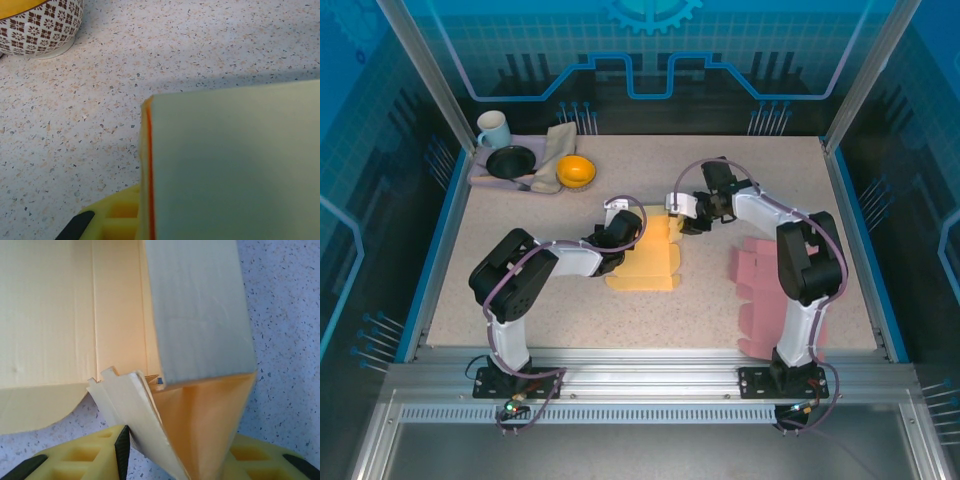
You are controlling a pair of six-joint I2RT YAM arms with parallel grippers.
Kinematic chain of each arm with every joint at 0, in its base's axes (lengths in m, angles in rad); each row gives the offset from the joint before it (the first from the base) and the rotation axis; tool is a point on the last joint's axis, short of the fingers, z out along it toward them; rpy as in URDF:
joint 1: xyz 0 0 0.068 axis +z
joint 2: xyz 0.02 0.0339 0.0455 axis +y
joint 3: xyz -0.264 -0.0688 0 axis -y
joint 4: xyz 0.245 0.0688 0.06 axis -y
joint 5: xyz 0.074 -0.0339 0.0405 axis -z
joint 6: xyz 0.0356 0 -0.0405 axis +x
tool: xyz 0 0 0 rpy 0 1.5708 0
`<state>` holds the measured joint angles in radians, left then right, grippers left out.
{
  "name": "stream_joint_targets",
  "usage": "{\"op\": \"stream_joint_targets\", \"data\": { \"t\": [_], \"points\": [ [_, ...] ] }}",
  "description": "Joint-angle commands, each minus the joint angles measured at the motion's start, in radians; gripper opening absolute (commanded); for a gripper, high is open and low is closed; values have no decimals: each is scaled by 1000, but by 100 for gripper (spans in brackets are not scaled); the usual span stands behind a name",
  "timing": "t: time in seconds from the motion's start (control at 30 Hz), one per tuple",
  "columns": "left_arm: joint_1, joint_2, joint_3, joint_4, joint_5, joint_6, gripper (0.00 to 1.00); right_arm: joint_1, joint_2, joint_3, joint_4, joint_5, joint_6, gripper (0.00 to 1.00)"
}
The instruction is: Fold the paper box
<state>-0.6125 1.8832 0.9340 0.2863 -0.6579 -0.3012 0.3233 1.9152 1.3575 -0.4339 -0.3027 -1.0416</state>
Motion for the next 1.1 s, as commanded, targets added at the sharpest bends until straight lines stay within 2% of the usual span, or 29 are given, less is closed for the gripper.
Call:
{"op": "stream_joint_targets", "data": {
  "t": [0.0, 0.2, 0.37, 0.57, 0.67, 0.9, 1.07],
  "points": [
    [-6, -4, -17, -78, 15, 22, 7, 41, -53, -19, 45, -2, 85, 42],
    [-6, -7, -2, -109, 9, 4, 7, 71, -74, -47, 98, 49, 228, 42],
    [-5, -3, 20, -148, 0, -20, 7, 115, -84, -67, 190, 245, 442, 43],
    [-6, -5, 43, -185, 2, -36, 7, 146, -90, -95, 256, 308, 700, 43],
    [-6, -9, 53, -206, 3, -47, 7, 148, -90, -128, 318, 302, 801, 45],
    [-6, -11, 91, -288, 4, -96, 7, 163, -49, -118, 333, 346, 982, 44],
    [-6, -6, 132, -354, 0, -134, 7, 232, -44, -157, 383, 520, 1022, 44]
  ]
}}
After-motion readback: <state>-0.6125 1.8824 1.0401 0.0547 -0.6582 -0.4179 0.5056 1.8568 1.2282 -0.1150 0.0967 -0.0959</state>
